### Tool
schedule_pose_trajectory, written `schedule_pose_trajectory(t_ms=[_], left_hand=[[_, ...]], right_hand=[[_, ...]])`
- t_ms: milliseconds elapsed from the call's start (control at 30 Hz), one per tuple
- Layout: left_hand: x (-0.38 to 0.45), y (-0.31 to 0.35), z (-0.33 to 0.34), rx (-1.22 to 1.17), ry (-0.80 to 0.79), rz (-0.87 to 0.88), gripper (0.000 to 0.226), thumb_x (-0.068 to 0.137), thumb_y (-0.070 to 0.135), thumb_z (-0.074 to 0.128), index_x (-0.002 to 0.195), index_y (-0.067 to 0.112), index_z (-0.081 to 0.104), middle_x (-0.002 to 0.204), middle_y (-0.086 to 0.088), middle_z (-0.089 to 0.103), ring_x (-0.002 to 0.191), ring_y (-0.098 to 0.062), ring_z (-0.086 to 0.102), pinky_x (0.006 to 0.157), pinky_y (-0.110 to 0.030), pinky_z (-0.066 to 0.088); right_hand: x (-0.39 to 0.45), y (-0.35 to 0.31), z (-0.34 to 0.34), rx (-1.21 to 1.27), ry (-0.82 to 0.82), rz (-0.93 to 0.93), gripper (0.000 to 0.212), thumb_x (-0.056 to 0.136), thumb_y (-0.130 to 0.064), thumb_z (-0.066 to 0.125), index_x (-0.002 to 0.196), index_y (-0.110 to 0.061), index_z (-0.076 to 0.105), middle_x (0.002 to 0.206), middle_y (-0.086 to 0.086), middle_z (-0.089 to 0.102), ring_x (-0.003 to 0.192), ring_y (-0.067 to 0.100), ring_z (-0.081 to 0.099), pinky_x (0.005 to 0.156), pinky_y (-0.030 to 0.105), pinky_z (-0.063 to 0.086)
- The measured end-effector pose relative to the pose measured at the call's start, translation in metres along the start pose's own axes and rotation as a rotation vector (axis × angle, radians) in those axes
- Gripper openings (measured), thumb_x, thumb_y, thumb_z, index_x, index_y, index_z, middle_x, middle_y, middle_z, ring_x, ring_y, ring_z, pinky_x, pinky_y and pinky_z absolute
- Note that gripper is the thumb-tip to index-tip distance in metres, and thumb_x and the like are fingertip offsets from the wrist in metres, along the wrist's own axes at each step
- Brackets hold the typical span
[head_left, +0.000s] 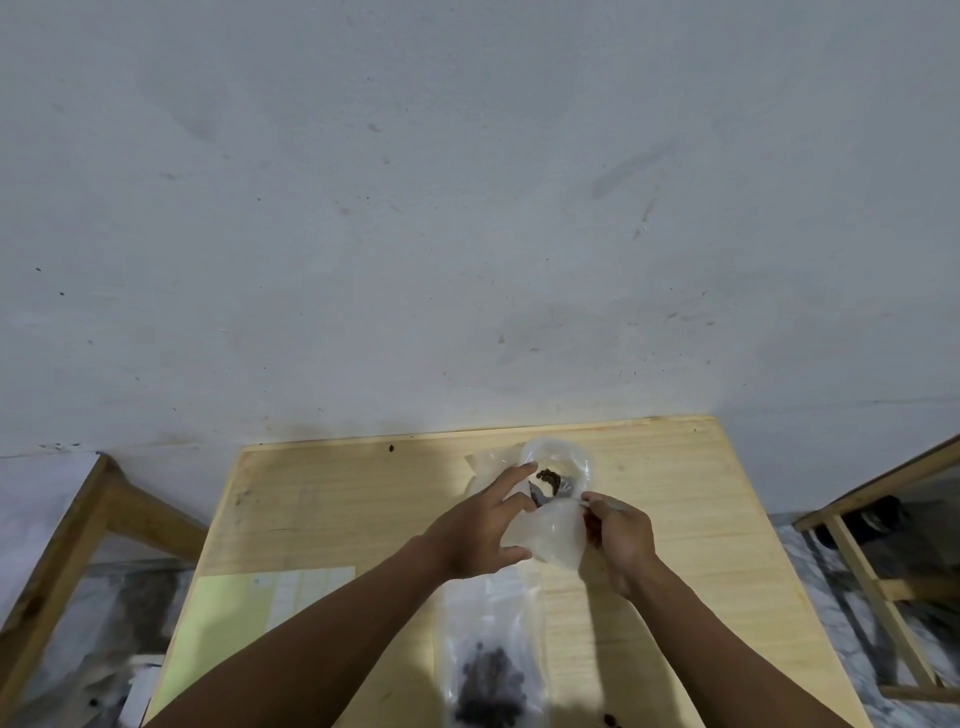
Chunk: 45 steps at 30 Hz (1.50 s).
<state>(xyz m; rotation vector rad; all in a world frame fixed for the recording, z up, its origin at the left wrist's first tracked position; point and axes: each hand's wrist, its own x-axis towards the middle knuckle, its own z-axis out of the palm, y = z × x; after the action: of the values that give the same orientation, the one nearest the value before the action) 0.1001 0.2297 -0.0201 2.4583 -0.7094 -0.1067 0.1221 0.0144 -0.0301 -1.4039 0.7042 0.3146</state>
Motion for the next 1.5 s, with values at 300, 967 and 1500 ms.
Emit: schedule_pose_trajectory(t_ms=[300, 967, 1500], left_hand=[[-0.010, -0.001, -0.010, 0.084, 0.001, -0.069, 0.055, 0.082, 0.047, 0.070, 0.126, 0.018, 0.056, 0.161, 0.002, 0.021, 0.140, -0.018, 0.038, 0.108, -0.030, 0.040], [0.002, -0.001, -0.014, 0.141, 0.045, -0.344, 0.064, 0.081, 0.055, 0.068, 0.132, 0.020, 0.051, 0.132, 0.008, 0.055, 0.120, -0.014, 0.051, 0.099, -0.032, 0.037], [0.003, 0.001, -0.018, 0.173, -0.015, -0.389, 0.069, 0.079, 0.062, 0.065, 0.131, 0.020, 0.051, 0.126, 0.006, 0.058, 0.115, -0.016, 0.053, 0.096, -0.033, 0.039]], right_hand=[[-0.001, -0.016, -0.003, 0.133, -0.074, 0.026, 0.020, 0.098, -0.001, 0.047, 0.100, 0.003, 0.066, 0.076, 0.017, 0.062, 0.067, 0.024, 0.057, 0.069, 0.030, 0.051], [-0.033, -0.077, -0.040, -0.056, 0.074, -0.453, 0.023, 0.099, -0.011, 0.041, 0.088, -0.007, 0.061, 0.074, 0.009, 0.058, 0.064, 0.021, 0.052, 0.065, 0.032, 0.042], [-0.057, -0.075, -0.018, -0.409, -0.105, -0.868, 0.017, 0.102, -0.016, 0.049, 0.097, -0.017, 0.065, 0.092, -0.010, 0.068, 0.079, 0.006, 0.065, 0.067, 0.009, 0.044]])
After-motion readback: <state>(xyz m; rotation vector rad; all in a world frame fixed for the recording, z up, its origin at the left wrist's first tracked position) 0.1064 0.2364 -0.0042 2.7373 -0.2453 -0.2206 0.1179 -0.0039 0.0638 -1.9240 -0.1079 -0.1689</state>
